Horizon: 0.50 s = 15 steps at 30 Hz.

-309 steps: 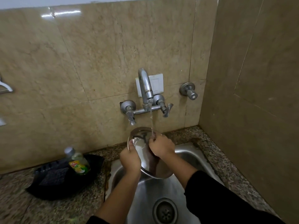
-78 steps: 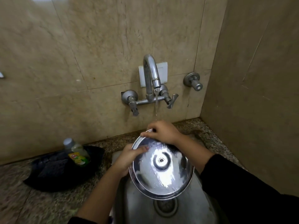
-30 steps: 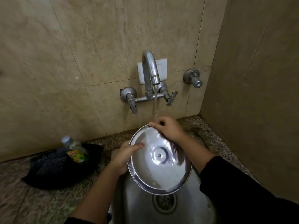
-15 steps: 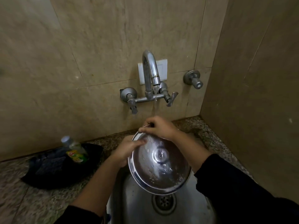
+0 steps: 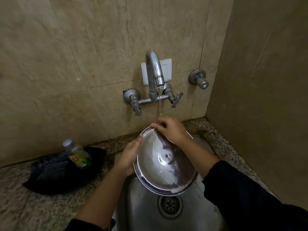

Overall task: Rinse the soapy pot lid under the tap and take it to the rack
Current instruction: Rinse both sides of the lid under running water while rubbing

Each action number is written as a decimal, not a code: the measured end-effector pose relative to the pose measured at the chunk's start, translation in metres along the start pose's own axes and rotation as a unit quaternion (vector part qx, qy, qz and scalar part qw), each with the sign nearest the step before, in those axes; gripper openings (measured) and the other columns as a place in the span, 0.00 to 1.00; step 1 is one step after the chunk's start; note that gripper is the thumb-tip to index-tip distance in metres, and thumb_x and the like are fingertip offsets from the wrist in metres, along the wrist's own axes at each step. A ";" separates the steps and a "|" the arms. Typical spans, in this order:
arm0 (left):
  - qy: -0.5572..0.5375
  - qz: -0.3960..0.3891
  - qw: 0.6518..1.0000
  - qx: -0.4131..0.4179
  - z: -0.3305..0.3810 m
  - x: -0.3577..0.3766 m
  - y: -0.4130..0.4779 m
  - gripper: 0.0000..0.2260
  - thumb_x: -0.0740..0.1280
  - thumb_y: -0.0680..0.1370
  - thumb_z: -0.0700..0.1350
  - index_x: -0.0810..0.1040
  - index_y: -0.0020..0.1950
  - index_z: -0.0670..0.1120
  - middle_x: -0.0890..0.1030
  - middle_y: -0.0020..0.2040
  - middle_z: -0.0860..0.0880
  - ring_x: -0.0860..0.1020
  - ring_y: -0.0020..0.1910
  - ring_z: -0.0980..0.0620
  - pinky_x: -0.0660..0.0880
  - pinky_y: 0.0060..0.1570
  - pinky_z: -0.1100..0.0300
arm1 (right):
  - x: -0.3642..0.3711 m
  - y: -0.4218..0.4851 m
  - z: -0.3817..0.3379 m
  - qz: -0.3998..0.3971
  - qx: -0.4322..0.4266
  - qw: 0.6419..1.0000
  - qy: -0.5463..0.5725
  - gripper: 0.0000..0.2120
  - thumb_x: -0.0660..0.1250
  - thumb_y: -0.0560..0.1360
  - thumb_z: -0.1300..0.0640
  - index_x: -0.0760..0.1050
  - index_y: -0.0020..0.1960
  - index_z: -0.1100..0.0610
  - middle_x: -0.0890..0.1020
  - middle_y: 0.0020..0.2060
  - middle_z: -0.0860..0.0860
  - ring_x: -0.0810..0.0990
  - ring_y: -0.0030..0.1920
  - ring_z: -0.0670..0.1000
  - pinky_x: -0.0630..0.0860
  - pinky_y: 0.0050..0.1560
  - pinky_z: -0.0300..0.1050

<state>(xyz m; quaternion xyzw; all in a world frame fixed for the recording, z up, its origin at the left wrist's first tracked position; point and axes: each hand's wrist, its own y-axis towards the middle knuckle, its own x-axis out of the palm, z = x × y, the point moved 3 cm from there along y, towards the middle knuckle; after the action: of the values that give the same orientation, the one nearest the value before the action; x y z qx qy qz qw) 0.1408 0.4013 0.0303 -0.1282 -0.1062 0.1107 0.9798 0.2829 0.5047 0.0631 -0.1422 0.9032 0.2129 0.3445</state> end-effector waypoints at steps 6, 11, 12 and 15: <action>-0.065 0.123 0.990 0.006 -0.027 -0.027 -0.001 0.21 0.65 0.74 0.61 0.82 0.56 0.45 0.84 0.54 0.41 0.82 0.54 0.41 0.77 0.55 0.44 | -0.001 -0.058 0.063 0.113 0.158 0.977 -0.090 0.12 0.58 0.80 0.56 0.76 0.59 0.54 0.82 0.55 0.54 0.79 0.53 0.55 0.74 0.47 0.47; -0.097 0.117 0.988 0.014 -0.026 -0.016 -0.008 0.21 0.62 0.78 0.58 0.80 0.59 0.43 0.84 0.53 0.43 0.82 0.54 0.43 0.79 0.53 0.47 | 0.015 -0.048 0.038 0.086 0.109 0.962 -0.235 0.27 0.50 0.81 0.44 0.57 0.76 0.56 0.62 0.76 0.56 0.58 0.76 0.57 0.53 0.75 0.54; -0.092 0.116 0.989 0.013 -0.026 -0.012 -0.008 0.19 0.61 0.79 0.57 0.80 0.58 0.44 0.85 0.50 0.44 0.83 0.51 0.45 0.80 0.48 0.52 | 0.020 -0.041 0.028 0.062 0.091 0.964 -0.241 0.31 0.48 0.81 0.41 0.51 0.78 0.56 0.56 0.78 0.56 0.52 0.78 0.56 0.48 0.76 0.56; -0.082 0.120 0.989 0.010 -0.022 0.001 -0.008 0.16 0.59 0.80 0.54 0.81 0.50 0.45 0.86 0.38 0.49 0.85 0.38 0.53 0.79 0.33 0.62 | 0.047 -0.033 -0.008 -0.009 -0.025 0.975 -0.221 0.33 0.47 0.80 0.41 0.45 0.79 0.56 0.47 0.79 0.54 0.43 0.79 0.53 0.44 0.77 0.57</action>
<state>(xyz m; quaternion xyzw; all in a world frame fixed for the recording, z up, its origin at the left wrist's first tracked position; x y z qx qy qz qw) 0.1483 0.3886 0.0117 -0.1203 -0.1686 0.2384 0.9488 0.2582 0.4670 0.0271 -0.1082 0.7979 0.2582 0.5339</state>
